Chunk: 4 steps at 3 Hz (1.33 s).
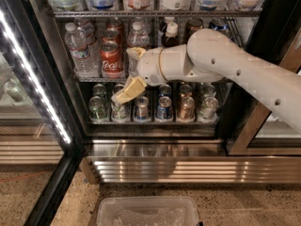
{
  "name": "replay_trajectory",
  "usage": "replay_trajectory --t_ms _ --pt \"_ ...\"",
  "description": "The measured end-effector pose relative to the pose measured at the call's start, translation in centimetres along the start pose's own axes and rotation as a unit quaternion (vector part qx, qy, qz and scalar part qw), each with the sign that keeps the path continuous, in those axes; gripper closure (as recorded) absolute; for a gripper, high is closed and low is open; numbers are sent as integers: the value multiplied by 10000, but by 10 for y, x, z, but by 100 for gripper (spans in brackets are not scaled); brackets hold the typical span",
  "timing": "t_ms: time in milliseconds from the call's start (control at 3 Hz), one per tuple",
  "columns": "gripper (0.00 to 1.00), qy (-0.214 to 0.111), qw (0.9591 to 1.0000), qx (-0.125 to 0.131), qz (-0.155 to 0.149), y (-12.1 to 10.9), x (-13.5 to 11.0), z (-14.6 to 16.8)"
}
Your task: Pick coke can from middle shelf of fridge
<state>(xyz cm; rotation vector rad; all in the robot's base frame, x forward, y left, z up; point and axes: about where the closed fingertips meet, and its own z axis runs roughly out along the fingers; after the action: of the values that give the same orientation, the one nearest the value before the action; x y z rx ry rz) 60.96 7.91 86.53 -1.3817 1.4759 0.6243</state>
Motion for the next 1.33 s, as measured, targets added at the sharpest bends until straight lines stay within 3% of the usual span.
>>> replay_trajectory --t_ms 333,667,1000,1333 --pt "0 -39 9993 364 82 -21 6 5" --pt "12 -20 9995 321 40 -20 5 9" --pt "2 -19 9995 322 40 -20 5 9" --pt "0 22 9989 460 11 -21 6 8"
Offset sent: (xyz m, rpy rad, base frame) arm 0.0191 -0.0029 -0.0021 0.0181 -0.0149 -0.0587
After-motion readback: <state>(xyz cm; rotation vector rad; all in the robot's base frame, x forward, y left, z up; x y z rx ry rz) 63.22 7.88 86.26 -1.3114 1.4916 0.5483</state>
